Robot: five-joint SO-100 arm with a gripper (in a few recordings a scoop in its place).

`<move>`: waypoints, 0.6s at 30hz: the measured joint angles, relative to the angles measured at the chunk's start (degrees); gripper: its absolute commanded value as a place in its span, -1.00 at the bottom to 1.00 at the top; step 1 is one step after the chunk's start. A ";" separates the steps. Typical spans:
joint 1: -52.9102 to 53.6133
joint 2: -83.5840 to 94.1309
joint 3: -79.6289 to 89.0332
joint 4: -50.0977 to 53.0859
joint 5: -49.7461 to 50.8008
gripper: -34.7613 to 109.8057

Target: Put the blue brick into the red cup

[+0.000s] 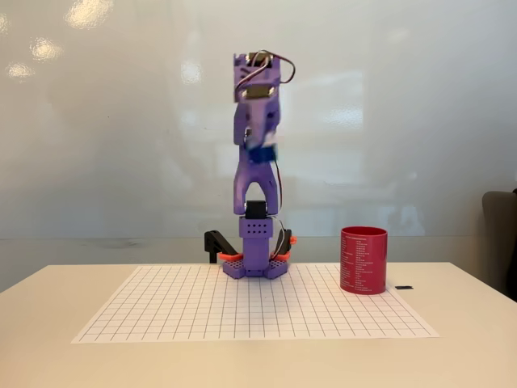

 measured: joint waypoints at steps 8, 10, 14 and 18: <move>-30.50 9.67 5.80 0.09 8.61 -0.52; -37.79 9.49 10.02 0.09 10.55 -0.52; -48.25 7.56 17.84 -1.76 12.57 -0.52; -53.88 3.69 21.18 -5.54 13.18 -0.52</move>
